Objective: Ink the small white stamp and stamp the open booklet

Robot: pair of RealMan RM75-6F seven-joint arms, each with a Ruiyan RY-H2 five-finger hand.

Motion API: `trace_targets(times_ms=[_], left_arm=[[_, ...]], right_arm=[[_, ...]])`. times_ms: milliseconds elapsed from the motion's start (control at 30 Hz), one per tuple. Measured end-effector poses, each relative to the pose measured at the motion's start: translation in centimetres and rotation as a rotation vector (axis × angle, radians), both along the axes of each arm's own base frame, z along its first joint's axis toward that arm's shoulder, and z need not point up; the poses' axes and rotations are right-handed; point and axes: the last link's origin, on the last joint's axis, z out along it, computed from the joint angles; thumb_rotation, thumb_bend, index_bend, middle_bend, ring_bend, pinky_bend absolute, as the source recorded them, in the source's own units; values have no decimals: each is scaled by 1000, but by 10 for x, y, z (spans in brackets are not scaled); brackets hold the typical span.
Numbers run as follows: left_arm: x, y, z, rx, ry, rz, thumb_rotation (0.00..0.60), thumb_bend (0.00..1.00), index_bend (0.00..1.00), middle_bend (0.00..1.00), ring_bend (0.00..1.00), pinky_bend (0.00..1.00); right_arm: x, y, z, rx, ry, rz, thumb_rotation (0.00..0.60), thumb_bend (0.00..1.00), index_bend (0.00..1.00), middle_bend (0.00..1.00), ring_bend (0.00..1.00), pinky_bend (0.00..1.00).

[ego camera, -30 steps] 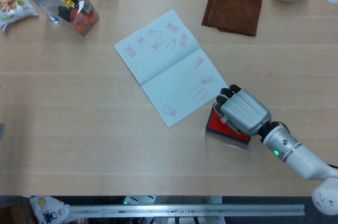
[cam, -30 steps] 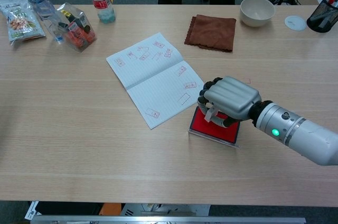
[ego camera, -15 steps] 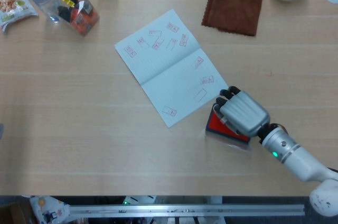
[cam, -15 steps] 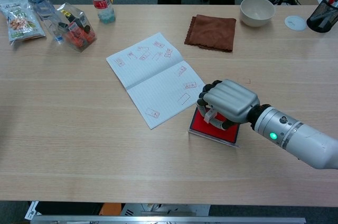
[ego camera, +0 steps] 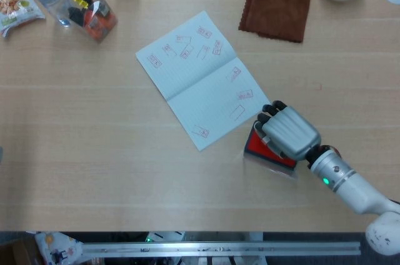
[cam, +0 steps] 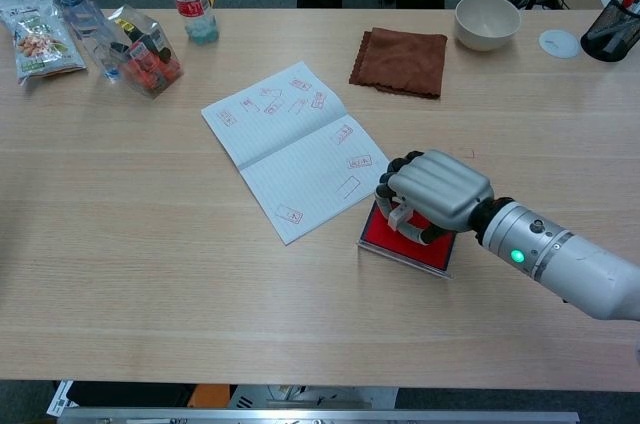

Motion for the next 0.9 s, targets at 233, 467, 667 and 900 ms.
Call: trace_targets(times_ms=[233,467,667,900], left_arm=[[-1,0,0,1,1,3,600,290,148,80,114,36],[0,-1,1,0,0,0,600,290,148,80,114,36],[1,-2,1,1,-1,-1,600,290,148,80,114,36],[2,-3,1,0,0,-4,600,289,148,80,114,36]], right_arm=[[0,-1,1,-6,-14,-14,600,370,670,422,240,251],[15,-11,16,-35,-102,-42,600,370,671,422,240,251],[31,-31,23,-72,-153,-70,600,368,671,422,240,251],[50,-45,10,-82,-173,-81,600,369,671,422,240,251]])
